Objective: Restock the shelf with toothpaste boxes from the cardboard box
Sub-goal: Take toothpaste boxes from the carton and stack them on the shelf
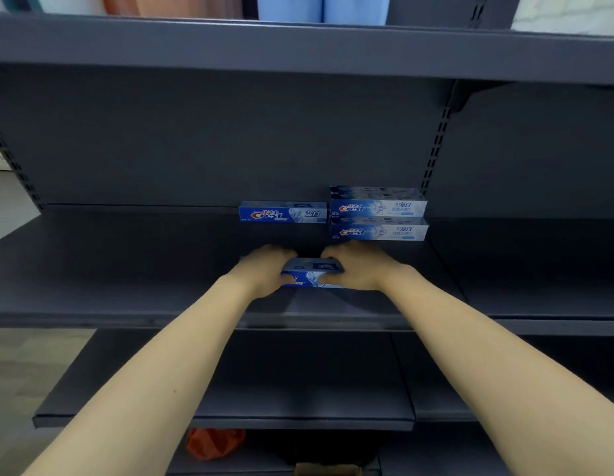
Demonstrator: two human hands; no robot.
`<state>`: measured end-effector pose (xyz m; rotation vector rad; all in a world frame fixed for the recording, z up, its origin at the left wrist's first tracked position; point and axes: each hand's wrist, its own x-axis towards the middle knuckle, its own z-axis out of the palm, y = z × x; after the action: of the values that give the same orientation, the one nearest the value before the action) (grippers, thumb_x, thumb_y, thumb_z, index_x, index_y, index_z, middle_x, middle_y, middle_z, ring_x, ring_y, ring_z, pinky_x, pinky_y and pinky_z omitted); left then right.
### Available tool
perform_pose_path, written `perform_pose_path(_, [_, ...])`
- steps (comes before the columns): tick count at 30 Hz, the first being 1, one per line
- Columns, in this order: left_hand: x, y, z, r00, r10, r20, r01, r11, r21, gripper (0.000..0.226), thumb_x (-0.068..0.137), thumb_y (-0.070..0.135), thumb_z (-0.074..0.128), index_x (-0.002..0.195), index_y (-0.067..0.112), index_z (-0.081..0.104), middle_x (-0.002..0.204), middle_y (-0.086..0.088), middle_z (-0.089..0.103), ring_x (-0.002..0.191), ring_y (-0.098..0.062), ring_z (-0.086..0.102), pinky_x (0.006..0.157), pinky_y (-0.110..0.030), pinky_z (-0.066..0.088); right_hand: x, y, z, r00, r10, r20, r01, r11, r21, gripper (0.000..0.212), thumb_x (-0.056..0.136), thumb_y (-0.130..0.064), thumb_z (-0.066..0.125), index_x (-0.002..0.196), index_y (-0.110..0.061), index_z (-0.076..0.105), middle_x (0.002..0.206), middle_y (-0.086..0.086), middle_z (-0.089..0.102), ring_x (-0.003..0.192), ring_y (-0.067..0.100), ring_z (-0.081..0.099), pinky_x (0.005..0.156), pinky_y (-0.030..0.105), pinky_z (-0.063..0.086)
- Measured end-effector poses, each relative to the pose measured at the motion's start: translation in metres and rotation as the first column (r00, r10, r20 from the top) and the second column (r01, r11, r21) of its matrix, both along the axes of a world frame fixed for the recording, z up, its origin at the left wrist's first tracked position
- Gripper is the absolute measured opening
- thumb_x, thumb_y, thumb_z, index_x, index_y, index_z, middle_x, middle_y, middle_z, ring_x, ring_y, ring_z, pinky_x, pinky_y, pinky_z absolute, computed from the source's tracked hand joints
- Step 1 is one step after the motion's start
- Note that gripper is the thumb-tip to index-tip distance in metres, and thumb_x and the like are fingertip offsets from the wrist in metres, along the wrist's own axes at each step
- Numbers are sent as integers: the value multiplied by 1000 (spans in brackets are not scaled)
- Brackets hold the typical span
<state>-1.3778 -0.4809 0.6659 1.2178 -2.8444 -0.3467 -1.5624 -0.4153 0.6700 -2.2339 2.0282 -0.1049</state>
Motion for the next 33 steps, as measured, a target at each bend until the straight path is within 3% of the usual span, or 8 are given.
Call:
perform_pose_path(4, [6,-6,-2,997,71,-41,-74,994,-76,36,95,23,53,130,14,45,129,-8,53,113,-25,52,88,-33,44,12,-9,-4,997,-34,63,37,998,-42,40,93,-36,55,128,-19,48,124,5,55,107,24,55,84,34,47])
perform_pose_path(9, [13,-18,-9,992,123,19,-115,968,-223,40,98,24,46,136,13,41,135,-8,48,120,-27,48,95,-35,41,27,-27,-16,996,-83,-12,81,988,-130,46,97,-30,49,140,-15,41,138,5,45,124,24,45,95,36,46])
perform_pose_path(15, [18,-45,-9,993,115,20,-104,950,-294,41,97,27,48,135,13,42,134,-6,48,121,-24,47,97,-33,40,35,-54,-13,994,-91,-52,80,980,-182,43,94,-26,55,134,-15,46,130,6,51,120,25,49,89,38,48])
perform_pose_path(23, [3,-98,9,968,191,-163,-236,913,-333,37,95,24,53,131,12,49,127,-10,56,115,-29,54,88,-40,47,31,-109,14,972,-208,-110,163,933,-322,36,93,-24,56,127,-11,50,124,9,54,116,28,51,86,37,48])
perform_pose_path(33, [-20,-142,2,969,160,-186,-224,887,-404,32,96,12,50,128,12,52,127,-6,56,115,-24,53,84,-32,46,15,-148,8,958,-267,-105,222,921,-319,39,95,-24,53,132,-12,49,130,7,54,122,25,48,90,39,47])
